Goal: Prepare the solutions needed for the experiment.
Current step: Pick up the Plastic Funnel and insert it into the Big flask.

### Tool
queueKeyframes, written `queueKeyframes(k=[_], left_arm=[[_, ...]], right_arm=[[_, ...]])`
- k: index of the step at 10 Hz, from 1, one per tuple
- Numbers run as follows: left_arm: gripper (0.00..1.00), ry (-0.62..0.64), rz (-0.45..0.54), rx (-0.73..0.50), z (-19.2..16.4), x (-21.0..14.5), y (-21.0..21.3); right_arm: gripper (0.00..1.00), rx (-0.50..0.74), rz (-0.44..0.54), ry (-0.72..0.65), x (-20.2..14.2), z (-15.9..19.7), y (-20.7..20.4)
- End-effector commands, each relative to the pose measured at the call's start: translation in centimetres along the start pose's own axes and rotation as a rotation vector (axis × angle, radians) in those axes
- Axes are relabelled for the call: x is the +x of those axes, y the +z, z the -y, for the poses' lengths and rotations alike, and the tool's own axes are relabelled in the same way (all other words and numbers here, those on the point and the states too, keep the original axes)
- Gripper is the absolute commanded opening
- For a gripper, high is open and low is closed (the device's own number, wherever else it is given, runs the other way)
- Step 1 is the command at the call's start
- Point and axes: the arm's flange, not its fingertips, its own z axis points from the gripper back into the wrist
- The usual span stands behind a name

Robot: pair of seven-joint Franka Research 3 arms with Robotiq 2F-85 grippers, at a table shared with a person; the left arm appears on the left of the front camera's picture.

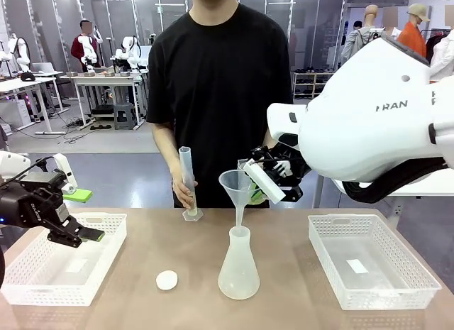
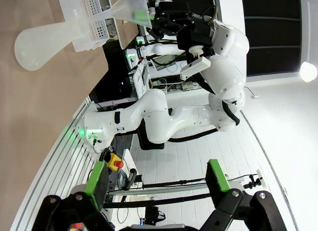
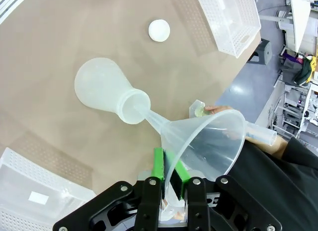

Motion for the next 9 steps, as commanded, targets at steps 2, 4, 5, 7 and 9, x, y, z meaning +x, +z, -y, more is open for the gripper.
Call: queueKeyframes(k=[2,4,5,7,9], left_arm=[[1.00,-0.002,0.002,0.000,0.4,0.1,0.0],[1.00,-0.002,0.002,0.000,0.4,0.1,0.0],[1.00,-0.002,0.002,0.000,0.4,0.1,0.0],[1.00,-0.002,0.002,0.000,0.4,0.1,0.0],[1.00,-0.002,0.002,0.000,0.4,0.1,0.0]], right_arm=[[0.07,-0.015,0.039,0.017,-0.7,-0.9,-1.9],[0.07,0.014,0.031,0.003,-1.0,-1.5,-3.2],[0.07,0.027,0.037,0.008,-0.8,-1.8,-3.6],[0.07,0.049,0.042,0.017,-0.6,-2.2,-4.4],[0.07,0.056,0.046,0.014,-0.7,-2.6,-5.1]])
